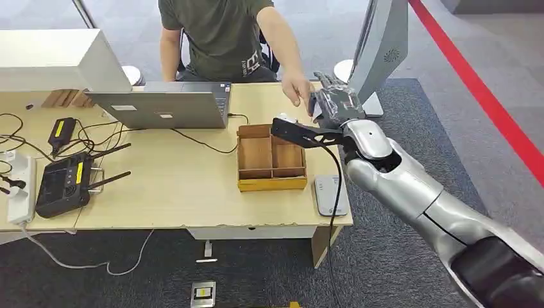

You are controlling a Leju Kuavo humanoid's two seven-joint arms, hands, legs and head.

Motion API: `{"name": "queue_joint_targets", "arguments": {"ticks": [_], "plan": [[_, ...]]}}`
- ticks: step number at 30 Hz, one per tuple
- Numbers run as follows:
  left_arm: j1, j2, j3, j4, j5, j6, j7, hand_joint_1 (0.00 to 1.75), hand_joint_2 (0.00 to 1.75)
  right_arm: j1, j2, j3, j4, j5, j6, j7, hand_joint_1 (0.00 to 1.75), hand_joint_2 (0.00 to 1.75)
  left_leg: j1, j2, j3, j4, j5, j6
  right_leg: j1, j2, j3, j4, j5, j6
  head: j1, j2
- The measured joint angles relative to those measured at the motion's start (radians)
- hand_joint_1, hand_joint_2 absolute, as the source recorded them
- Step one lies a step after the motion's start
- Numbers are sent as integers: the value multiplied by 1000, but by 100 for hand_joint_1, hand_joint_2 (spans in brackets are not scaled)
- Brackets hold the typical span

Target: Pass the card to the sensor for recognition and then transmit it.

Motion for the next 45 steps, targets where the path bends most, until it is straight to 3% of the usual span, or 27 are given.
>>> {"name": "queue_joint_targets", "arguments": {"ticks": [3,4,5,28,34,45], "plan": [[-3,0,-5,0,-5,-1,-1,0,0,0,4,2,0,-3,-13,-3,175,175,0,0,0,0,0,0,0,0,0,0,0,0,0,0],[-3,0,-7,0,-6,-1,-1,0,0,0,4,3,0,-3,-14,-3,0,175,0,0,0,0,0,0,0,0,0,0,0,0,0,0],[-3,0,-8,0,-6,-1,-1,0,0,0,5,4,0,-4,-15,-3,0,0,0,0,0,0,0,0,0,0,0,0,0,0,0,0],[0,-1,-16,0,21,5,-8,0,0,15,6,5,-8,61,-119,-16,0,0,0,0,1,0,0,0,0,0,0,0,0,0,0,0],[22,0,-16,0,43,22,-26,0,0,163,-69,-67,-159,5,-198,18,0,0,0,0,2,0,-1,0,0,0,0,-1,0,0,-1,0],[40,8,-16,0,61,26,-52,0,0,375,-161,-158,-404,3,-205,33,0,0,0,2,2,0,-1,0,0,2,1,-1,0,0,-1,0]]}}
